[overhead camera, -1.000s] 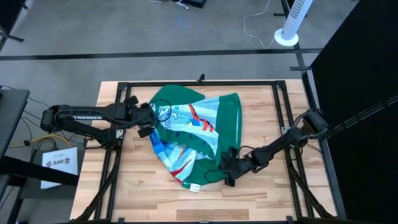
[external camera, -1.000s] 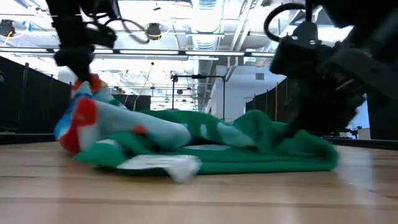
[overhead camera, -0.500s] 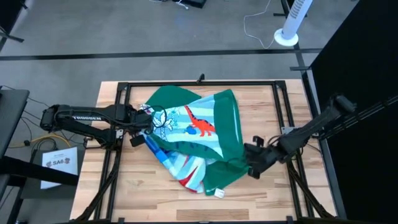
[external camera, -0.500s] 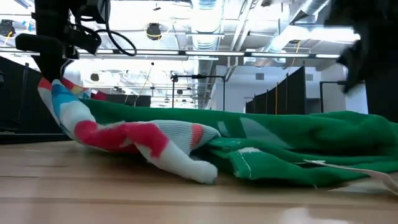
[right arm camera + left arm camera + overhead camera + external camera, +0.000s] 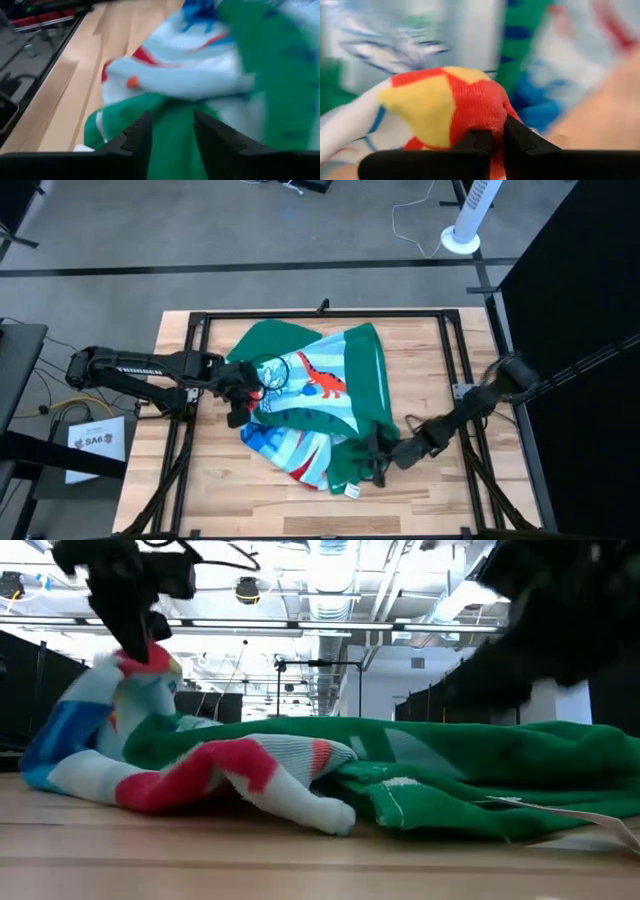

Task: Roll towel
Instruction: Roll the multicolor dinosaur print towel

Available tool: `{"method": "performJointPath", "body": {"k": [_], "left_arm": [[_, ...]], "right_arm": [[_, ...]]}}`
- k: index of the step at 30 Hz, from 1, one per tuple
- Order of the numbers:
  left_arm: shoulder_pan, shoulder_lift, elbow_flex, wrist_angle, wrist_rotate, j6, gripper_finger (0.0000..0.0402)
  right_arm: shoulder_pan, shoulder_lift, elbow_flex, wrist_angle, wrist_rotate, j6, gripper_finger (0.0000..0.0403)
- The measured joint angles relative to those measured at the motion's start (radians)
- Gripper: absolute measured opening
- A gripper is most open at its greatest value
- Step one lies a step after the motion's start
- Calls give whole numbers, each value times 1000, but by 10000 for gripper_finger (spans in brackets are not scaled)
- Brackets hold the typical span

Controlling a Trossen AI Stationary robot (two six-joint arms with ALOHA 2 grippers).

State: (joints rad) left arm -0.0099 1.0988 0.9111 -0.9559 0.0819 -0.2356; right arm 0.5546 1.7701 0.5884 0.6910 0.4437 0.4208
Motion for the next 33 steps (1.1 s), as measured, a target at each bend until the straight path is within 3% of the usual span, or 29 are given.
{"method": "performJointPath", "body": {"k": [3,6,8,10,15,17,21,26,29,33], "left_arm": [[-25,0,42,12,96,-45,16],[-35,0,62,-10,88,-83,45],[-34,0,65,-62,44,-98,67],[-32,0,65,-162,-68,-103,88],[1,1,65,-440,-481,-216,129],[12,0,65,-520,-546,-291,137],[9,1,68,-620,-514,-434,139],[-49,-3,116,-612,-324,-565,137],[-145,0,146,-463,-321,-625,137],[-364,3,102,114,-401,-534,136]], "right_arm": [[-18,118,54,48,-53,22,79],[-28,177,93,21,-86,23,17],[-29,185,110,-9,-107,24,9],[-29,183,123,-51,-119,24,6],[-14,182,132,-92,-130,32,1],[-3,182,132,-98,-130,40,0],[26,179,134,-133,-145,67,0],[69,174,137,-232,-143,174,0],[94,159,137,-269,-143,217,0],[114,95,132,-362,-168,234,0]]}}
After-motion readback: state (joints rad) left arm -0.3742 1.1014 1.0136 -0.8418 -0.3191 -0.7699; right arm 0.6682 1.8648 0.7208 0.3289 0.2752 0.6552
